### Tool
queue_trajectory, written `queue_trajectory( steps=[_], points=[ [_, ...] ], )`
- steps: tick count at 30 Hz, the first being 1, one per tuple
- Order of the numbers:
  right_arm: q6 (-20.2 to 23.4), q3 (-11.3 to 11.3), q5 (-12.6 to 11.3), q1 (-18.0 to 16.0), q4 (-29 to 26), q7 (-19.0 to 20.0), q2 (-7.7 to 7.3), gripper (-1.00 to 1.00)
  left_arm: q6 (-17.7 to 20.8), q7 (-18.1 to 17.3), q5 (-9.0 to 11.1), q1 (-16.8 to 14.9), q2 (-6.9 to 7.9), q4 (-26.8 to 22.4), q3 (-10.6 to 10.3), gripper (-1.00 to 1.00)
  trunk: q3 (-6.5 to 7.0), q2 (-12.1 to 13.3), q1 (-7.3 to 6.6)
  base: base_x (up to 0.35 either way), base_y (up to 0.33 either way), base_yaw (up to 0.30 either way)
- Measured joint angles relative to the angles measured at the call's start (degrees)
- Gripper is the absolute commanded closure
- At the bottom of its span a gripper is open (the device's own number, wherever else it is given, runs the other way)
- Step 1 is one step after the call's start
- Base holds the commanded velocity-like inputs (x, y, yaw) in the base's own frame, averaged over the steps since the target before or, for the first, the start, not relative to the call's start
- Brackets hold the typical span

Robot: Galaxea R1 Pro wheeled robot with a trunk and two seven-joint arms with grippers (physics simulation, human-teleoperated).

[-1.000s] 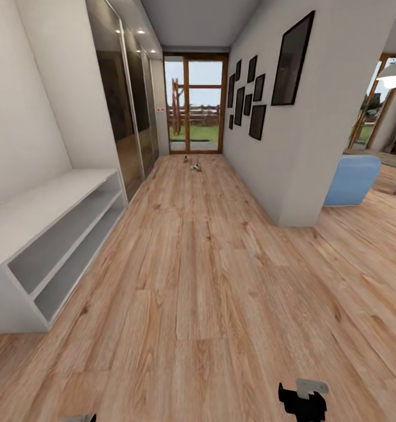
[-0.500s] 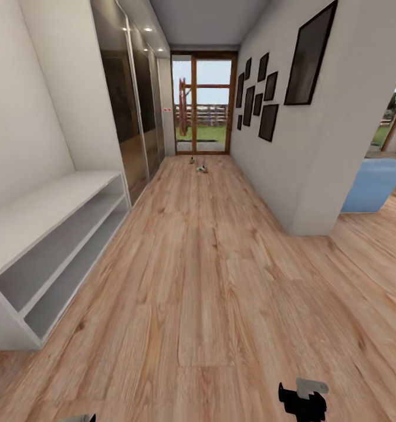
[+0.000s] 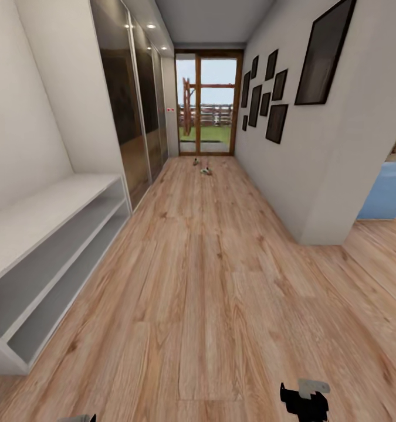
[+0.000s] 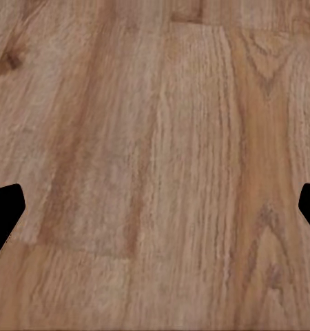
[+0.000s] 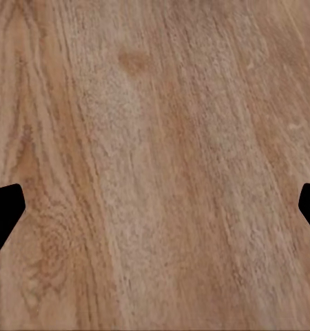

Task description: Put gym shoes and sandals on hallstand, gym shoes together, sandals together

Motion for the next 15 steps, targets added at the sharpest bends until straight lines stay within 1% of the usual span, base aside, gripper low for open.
queue_trajectory(
  steps=[15],
  points=[
    [0.0,0.1,0.1,0.1,0.0,0.0,0.1,-1.0,0.0,0.0,0.1,0.0,0.06,0.0,0.1,-1.0,0.0,0.0,0.0,0.338,0.0,0.0]
  ],
)
